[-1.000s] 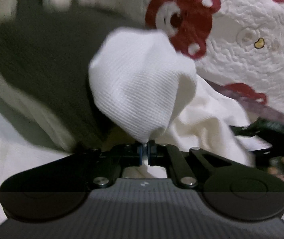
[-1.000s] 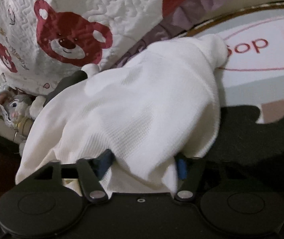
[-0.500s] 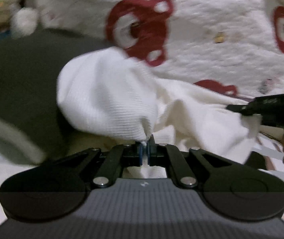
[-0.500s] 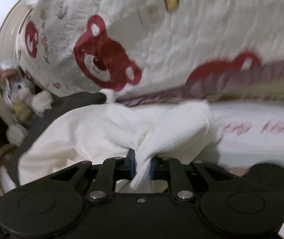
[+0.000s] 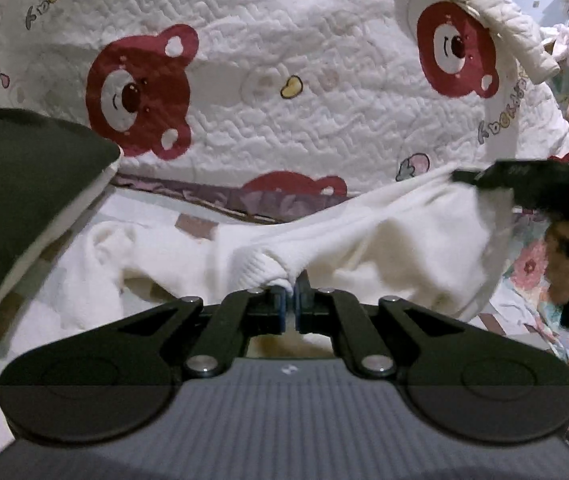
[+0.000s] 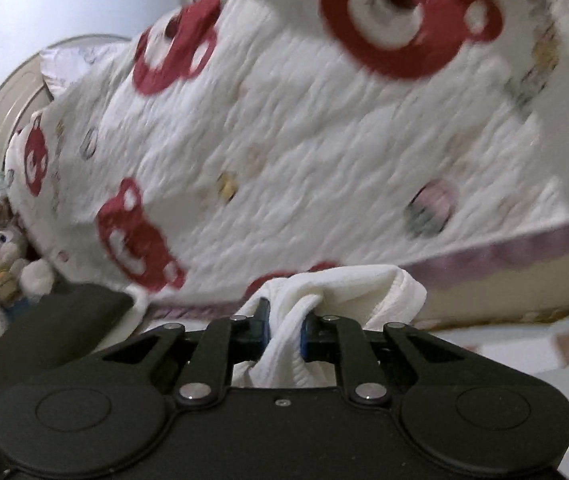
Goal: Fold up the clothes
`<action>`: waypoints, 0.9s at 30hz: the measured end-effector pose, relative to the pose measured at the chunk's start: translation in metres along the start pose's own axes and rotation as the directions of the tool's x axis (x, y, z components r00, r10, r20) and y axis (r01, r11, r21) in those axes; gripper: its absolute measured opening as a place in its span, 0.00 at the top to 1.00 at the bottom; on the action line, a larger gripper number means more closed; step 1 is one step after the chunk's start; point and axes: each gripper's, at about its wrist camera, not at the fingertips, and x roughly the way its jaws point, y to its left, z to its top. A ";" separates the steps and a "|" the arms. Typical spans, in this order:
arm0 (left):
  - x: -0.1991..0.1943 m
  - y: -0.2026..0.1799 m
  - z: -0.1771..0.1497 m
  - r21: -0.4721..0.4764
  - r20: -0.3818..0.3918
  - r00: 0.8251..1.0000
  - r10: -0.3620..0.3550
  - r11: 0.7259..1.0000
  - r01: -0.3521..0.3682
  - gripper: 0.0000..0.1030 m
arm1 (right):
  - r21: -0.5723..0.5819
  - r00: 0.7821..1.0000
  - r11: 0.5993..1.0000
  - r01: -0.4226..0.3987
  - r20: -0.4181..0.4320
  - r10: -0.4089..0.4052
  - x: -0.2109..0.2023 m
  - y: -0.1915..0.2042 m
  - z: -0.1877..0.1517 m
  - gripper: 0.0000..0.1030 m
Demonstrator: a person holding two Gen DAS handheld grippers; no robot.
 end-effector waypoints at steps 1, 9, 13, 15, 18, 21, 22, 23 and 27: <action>0.000 -0.004 -0.001 -0.001 -0.002 1.000 -0.001 1.000 0.001 0.97 | -0.023 1.000 1.000 0.013 0.020 -0.013 -0.006 -0.007 0.006 0.85; 0.022 -0.042 -0.025 0.017 -0.112 0.994 0.006 1.000 -0.004 0.96 | -0.194 0.974 0.965 0.176 -0.108 -0.199 -0.001 -0.073 -0.002 0.64; 0.044 -0.044 -0.054 0.069 -0.247 0.966 0.079 0.996 -0.064 0.93 | -0.327 0.880 0.880 0.344 -0.215 -0.424 0.014 -0.106 -0.037 0.64; 0.051 -0.038 -0.065 0.053 -0.323 0.938 0.124 0.992 -0.113 0.93 | -0.286 0.891 0.912 0.294 -0.264 -0.370 0.003 -0.114 -0.056 0.64; 0.043 -0.029 -0.066 -0.011 -0.347 0.930 0.123 0.991 -0.135 0.93 | -0.229 0.926 0.955 0.188 -0.282 -0.249 -0.015 -0.114 -0.085 0.61; 0.032 -0.036 -0.057 0.006 -0.318 0.936 0.153 0.987 -0.160 0.93 | -0.154 0.951 0.978 0.140 -0.255 -0.176 -0.028 -0.112 -0.115 0.56; 0.029 -0.039 -0.053 0.008 -0.312 0.937 0.158 0.986 -0.164 0.92 | -0.107 0.961 0.987 0.123 -0.234 -0.145 -0.032 -0.112 -0.124 0.55; 0.027 -0.042 -0.049 0.009 -0.305 0.938 0.163 0.986 -0.168 0.91 | -0.048 0.972 0.993 0.112 -0.202 -0.120 -0.036 -0.114 -0.134 0.53; 0.027 -0.046 -0.043 -0.017 -0.295 0.933 0.204 0.976 -0.219 0.90 | 0.198 0.988 0.978 0.067 -0.152 -0.037 -0.035 -0.125 -0.171 0.51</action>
